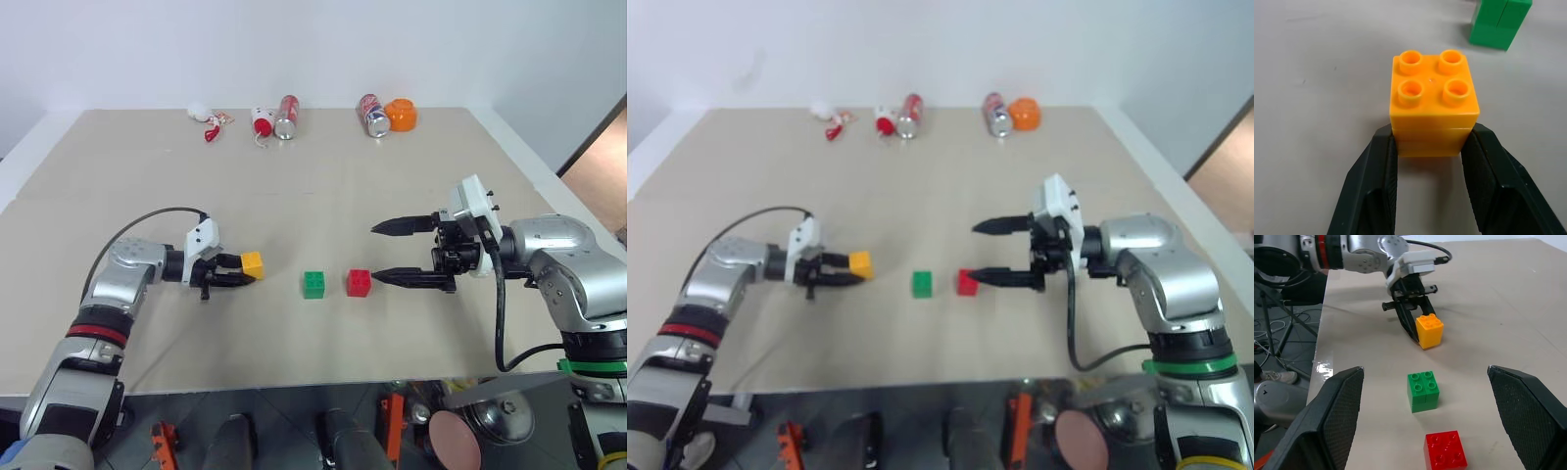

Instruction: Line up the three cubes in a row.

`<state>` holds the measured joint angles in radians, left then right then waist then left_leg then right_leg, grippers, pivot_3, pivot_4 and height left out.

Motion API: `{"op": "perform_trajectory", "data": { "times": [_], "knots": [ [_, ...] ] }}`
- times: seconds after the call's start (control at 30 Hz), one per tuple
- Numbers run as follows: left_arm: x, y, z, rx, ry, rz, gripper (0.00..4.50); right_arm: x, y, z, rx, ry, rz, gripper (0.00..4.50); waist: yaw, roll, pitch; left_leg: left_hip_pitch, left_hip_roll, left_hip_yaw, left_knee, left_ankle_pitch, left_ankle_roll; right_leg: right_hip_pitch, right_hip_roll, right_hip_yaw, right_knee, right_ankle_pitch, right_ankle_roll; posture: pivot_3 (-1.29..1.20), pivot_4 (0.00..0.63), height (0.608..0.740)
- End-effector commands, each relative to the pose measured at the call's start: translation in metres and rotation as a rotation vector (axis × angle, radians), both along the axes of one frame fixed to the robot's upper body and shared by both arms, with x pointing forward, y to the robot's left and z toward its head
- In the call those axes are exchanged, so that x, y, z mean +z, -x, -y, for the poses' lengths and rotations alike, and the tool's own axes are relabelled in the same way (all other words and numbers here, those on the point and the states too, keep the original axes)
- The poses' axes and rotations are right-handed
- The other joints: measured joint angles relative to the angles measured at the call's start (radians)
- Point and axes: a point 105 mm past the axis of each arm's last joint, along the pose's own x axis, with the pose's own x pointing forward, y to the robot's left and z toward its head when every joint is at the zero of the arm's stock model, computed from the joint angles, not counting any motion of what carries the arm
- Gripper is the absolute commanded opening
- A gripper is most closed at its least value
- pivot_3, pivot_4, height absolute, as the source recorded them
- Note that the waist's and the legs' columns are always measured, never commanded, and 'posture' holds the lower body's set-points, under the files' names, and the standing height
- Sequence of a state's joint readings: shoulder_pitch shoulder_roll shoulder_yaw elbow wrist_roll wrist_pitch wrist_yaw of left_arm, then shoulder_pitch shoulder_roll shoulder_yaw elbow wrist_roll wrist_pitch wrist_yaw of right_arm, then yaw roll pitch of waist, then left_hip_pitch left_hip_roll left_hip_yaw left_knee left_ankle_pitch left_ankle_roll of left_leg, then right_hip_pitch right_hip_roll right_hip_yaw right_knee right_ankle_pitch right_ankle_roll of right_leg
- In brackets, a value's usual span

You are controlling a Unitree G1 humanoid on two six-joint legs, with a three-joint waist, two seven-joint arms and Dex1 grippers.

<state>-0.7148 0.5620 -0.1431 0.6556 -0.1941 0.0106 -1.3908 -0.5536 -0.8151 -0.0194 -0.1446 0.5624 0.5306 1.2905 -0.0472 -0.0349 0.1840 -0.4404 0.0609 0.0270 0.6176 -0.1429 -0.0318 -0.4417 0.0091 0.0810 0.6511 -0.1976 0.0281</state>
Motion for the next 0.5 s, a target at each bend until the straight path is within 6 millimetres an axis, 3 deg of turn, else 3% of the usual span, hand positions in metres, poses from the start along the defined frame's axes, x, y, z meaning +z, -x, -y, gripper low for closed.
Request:
{"op": "perform_trajectory", "data": {
  "times": [0.03,0.2,0.5],
  "knots": [
    [0.008,0.001,0.014,-0.100,0.012,0.042,1.29,0.016,0.009,0.005,-0.007,-0.006,0.059,4.19,0.001,0.000,0.000,-0.001,0.000,0.000,0.000,0.000,0.000,0.000,0.000,0.000,0.000,0.000,0.000,0.00,0.150,0.740],
    [0.005,0.010,0.022,-0.174,0.038,0.044,1.29,0.013,0.013,0.009,-0.024,0.002,0.050,4.19,0.000,0.000,0.000,-0.001,0.000,0.000,0.000,-0.002,0.003,0.000,0.001,0.000,0.000,0.000,0.000,0.00,0.150,0.740],
    [-0.012,0.018,0.013,-0.189,-0.037,0.054,1.29,0.013,0.011,0.009,-0.037,-0.004,0.057,4.19,-0.001,0.000,0.000,0.000,0.000,-0.001,0.001,-0.002,0.003,0.000,0.001,0.001,0.000,0.000,0.000,0.00,0.150,0.740]
  ]
}}
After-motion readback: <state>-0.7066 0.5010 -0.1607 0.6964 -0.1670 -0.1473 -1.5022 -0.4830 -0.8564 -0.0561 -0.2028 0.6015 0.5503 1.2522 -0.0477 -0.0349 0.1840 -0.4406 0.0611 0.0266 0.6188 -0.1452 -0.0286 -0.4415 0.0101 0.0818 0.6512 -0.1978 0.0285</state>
